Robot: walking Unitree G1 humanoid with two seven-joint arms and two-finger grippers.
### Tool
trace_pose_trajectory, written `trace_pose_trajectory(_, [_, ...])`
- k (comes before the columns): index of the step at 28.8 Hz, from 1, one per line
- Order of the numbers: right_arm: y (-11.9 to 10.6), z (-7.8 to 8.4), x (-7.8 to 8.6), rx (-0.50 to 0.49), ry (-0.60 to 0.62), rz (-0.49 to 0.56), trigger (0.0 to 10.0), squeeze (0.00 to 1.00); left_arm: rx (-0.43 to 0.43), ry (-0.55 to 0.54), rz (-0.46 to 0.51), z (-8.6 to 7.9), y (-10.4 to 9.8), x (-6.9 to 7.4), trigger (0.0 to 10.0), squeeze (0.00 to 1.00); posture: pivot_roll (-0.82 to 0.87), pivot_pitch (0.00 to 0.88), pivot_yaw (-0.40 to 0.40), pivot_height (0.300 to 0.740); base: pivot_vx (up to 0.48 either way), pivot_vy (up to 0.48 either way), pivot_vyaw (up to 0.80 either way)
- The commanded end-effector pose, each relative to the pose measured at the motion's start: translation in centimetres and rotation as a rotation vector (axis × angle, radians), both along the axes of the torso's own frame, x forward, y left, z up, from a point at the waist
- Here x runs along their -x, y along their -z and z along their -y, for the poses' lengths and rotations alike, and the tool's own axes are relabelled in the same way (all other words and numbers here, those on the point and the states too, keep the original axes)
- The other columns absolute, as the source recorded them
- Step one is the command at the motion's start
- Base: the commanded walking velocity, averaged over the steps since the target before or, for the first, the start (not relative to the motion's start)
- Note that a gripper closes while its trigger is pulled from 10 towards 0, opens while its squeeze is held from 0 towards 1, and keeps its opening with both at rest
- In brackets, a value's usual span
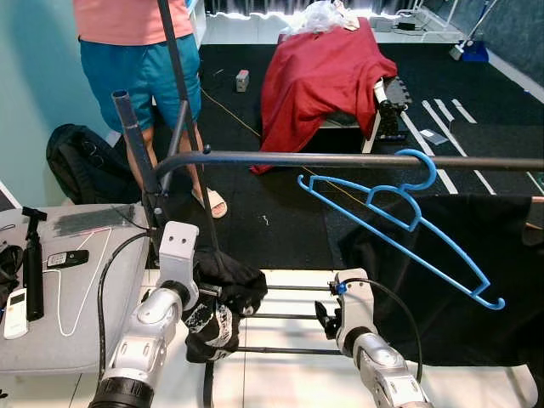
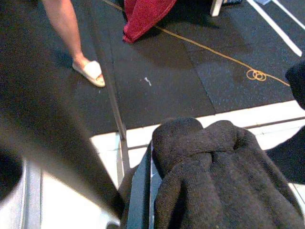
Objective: Hang hanger
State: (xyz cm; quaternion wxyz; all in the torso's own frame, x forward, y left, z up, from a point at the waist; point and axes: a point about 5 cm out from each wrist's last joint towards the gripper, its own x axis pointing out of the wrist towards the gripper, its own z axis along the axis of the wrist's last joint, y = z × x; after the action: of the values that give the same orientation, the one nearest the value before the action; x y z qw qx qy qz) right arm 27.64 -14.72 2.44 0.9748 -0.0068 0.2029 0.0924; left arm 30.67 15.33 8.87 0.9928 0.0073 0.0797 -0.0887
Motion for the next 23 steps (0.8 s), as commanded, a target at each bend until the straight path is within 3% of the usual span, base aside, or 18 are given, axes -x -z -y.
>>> trace_pose_trajectory(1, [0.0, -0.2, 0.3, -0.016, 0.002, 0.009, 10.0, 0.0, 0.007, -0.008, -0.008, -0.4, 0.1, 0.1, 10.0, 0.0, -0.1, 0.144, 0.004, 0.74, 0.0, 0.0, 0.0])
trace_pose_trajectory(9, [-0.1, -0.5, 0.2, -0.012, 0.016, 0.0, 10.0, 0.0, -0.009, 0.006, -0.052, -0.9, 1.1, 0.6, 10.0, 0.0, -0.1, 0.147, 0.002, 0.74, 0.0, 0.0, 0.0])
trace_pose_trajectory(15, [-0.1, -0.4, 0.1, -0.025, 0.011, -0.02, 10.0, 0.0, 0.014, -0.034, -0.095, -2.6, 2.0, 1.2, 10.0, 0.0, -0.09, 0.15, -0.001, 0.74, 0.0, 0.0, 0.0])
trace_pose_trajectory(23, [-0.5, -0.3, -0.3, -0.035, 0.011, -0.01, 10.0, 0.0, 0.053, -0.031, -0.091, -2.0, 1.6, 1.1, 10.0, 0.0, -0.09, 0.148, -0.003, 0.74, -0.096, 0.0, 0.0])
